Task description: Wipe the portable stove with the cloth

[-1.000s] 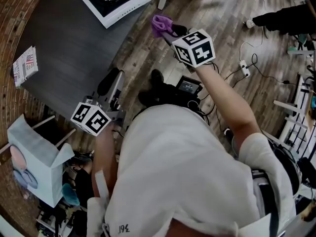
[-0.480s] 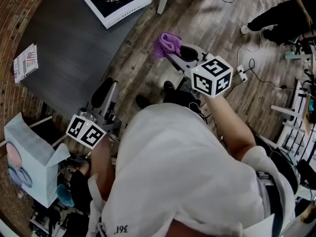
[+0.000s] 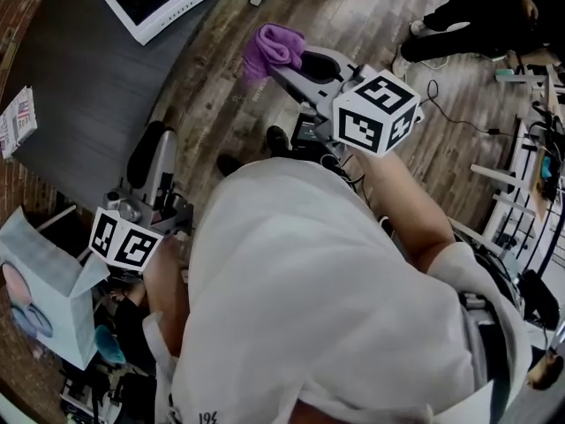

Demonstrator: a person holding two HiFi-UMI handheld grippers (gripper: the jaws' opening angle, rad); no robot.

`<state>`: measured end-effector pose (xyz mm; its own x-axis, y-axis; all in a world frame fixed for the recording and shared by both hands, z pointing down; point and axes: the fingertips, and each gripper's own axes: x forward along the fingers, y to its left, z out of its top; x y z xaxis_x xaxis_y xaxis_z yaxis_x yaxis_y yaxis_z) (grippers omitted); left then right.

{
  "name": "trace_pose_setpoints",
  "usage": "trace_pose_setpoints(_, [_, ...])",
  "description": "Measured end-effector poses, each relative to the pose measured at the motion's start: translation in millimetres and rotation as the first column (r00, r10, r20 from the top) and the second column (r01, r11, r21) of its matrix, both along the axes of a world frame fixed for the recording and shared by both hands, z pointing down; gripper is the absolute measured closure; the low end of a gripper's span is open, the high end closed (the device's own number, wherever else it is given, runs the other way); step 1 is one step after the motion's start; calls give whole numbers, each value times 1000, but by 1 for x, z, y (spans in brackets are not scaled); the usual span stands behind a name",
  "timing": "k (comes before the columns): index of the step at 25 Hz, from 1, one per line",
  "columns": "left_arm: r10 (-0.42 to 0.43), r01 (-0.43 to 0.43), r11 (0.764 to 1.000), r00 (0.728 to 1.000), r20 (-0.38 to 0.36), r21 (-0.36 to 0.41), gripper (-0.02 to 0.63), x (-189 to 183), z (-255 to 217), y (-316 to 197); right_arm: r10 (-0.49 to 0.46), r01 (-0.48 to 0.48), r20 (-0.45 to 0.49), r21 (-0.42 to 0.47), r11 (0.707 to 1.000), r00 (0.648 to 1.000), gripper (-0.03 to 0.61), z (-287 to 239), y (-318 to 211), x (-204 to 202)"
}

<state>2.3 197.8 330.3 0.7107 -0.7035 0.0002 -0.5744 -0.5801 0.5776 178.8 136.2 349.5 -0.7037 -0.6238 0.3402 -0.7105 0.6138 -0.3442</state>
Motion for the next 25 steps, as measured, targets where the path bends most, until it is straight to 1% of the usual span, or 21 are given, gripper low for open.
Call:
trace_pose_setpoints(7, [-13,13,1000,1000,15,2,500,21,1,-2,-28,27,19,36,999,999,469,-9,-3,11])
trace_pose_setpoints(13, [-11,12,1000,1000,16,-13,500,37,6,-4,-40,39,25,34,999,999,471,-7,-3,20])
trace_pose_setpoints(17, [-19,19,1000,1000,16,4,500,36,-1,-8,-47,46,23,51,998,999,472,-14,-8,17])
trace_pose_setpoints(25, [-35,35,999,999,9,8,500,29,-2,-6,-40,38,27,55,998,999,472,-15,-8,14])
